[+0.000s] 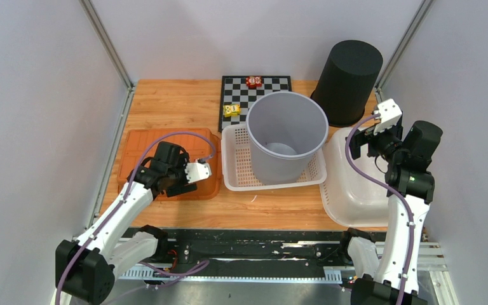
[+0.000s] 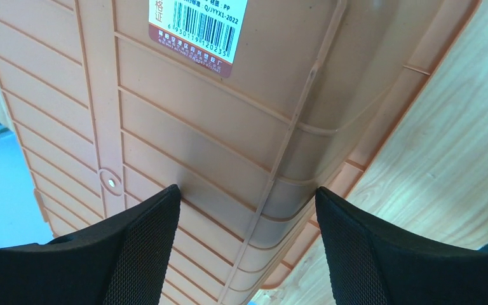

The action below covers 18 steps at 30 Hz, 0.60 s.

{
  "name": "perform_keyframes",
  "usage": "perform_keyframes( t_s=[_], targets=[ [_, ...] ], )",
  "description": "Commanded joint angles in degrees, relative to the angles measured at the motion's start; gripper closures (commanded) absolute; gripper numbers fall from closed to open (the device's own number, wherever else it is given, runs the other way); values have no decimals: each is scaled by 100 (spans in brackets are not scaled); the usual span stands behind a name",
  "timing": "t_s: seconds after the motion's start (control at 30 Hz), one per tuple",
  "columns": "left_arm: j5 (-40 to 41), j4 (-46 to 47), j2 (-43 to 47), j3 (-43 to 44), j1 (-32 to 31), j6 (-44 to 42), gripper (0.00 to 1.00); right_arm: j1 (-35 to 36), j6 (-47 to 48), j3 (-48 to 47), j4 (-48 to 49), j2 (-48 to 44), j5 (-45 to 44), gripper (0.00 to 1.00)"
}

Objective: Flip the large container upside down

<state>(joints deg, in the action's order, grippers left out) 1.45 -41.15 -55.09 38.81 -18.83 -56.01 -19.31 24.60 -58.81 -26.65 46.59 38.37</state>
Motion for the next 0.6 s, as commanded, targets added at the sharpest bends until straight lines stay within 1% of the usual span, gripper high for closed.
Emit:
perform_keyframes(
  t_s=[0.0,0.17,0.37,0.43,0.5,0.57],
  targets=[
    [-3,31,-259,-1,381,-18,23,-87,-96,97,81,-72,188,0],
    [-52,289,-578,127,737,-111,24,-90,-116,107,90,-90,215,0],
    [-110,742,-961,307,925,-216,23,-86,-157,122,122,-111,246,0],
    [-110,872,-1067,402,925,-221,19,-90,-157,116,128,-112,250,0],
    [-295,851,-1108,565,925,-182,13,-88,-158,127,125,-112,250,0],
    [-477,700,-996,777,925,-106,1,-90,-159,139,138,-115,250,0]
  ],
)
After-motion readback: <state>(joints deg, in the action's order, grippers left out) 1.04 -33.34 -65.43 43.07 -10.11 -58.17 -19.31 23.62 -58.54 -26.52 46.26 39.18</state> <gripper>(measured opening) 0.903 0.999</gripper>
